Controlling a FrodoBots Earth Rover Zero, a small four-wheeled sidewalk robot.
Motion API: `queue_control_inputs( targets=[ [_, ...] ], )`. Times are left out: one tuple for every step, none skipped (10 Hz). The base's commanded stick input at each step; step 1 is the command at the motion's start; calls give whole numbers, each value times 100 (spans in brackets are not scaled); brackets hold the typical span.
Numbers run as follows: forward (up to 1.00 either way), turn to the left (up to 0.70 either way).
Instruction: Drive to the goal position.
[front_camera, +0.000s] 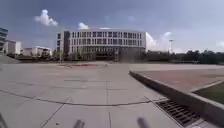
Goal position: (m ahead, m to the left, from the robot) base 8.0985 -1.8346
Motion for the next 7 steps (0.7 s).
queue_control_inputs(
  targets=[
    [70, 4],
    [70, 3],
    [70, 3],
    [70, 3],
    [70, 3],
    [70, 23],
    [70, 35]
  ],
)
